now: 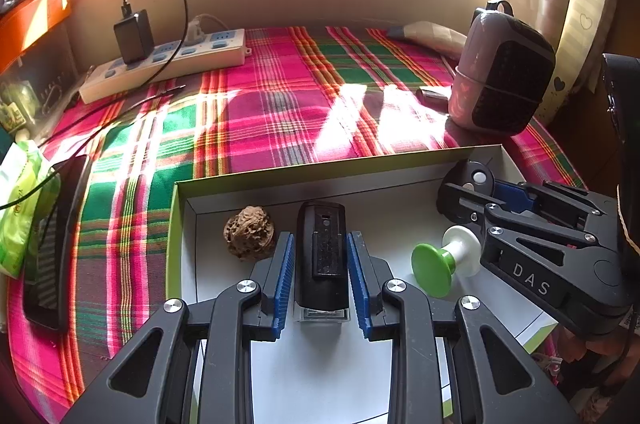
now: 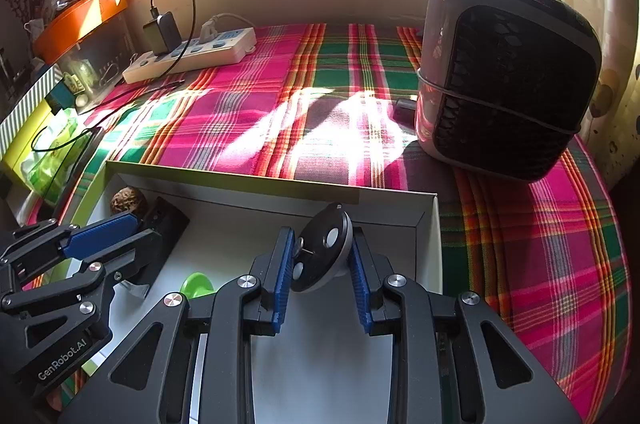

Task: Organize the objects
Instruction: 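Open the left gripper to set down the black device while the right gripper releases the disc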

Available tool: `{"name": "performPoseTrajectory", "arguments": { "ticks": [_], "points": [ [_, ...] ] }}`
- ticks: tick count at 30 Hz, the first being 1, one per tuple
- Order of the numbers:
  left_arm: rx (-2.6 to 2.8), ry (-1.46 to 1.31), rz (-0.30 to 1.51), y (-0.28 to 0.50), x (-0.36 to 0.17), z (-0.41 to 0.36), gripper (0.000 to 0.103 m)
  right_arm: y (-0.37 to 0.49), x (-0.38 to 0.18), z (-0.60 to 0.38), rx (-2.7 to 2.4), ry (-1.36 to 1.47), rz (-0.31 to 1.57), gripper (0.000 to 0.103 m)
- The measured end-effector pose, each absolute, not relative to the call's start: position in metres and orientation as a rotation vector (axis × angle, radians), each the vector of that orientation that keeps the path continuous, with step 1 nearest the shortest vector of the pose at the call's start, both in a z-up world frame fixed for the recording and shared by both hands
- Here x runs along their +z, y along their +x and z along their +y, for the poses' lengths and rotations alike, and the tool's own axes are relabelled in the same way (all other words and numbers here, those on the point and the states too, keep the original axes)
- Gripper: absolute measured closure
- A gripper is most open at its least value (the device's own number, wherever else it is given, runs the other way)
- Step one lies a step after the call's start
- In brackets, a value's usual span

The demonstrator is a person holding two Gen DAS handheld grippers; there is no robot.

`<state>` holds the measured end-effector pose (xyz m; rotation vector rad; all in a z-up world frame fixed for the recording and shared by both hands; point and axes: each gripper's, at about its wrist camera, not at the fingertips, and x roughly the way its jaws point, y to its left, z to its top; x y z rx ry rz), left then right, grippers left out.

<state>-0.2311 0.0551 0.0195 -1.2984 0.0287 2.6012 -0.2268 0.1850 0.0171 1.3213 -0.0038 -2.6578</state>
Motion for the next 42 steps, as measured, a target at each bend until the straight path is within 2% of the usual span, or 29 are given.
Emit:
{"name": "performPoseTrajectory", "arguments": {
  "ticks": [10, 13, 15, 26, 42],
  "points": [
    [2.592, -1.310, 0.014, -0.231, 0.019, 0.053, 0.078, -0.226, 0.017, 0.184, -2.662, 1.320, -0.015, 0.073],
    [2.597, -1.303, 0.005, -0.229, 0.020, 0.051, 0.078, -0.224, 0.018, 0.183, -2.658, 1.312, -0.019, 0.061],
    [2.600, -1.296, 0.006, -0.227, 0.022, 0.050, 0.078, -0.222, 0.019, 0.182, -2.665, 1.299, -0.012, 0.057],
    [2.614, -1.246, -0.013, -0.207, 0.032, 0.043, 0.074, -0.202, 0.030, 0.180, -2.710, 1.256, -0.007, 0.053],
    [2.629, -1.148, -0.052, -0.151, 0.053, 0.026, 0.071, -0.141, 0.053, 0.185, -2.778, 1.163, -0.045, 0.053]
  ]
}}
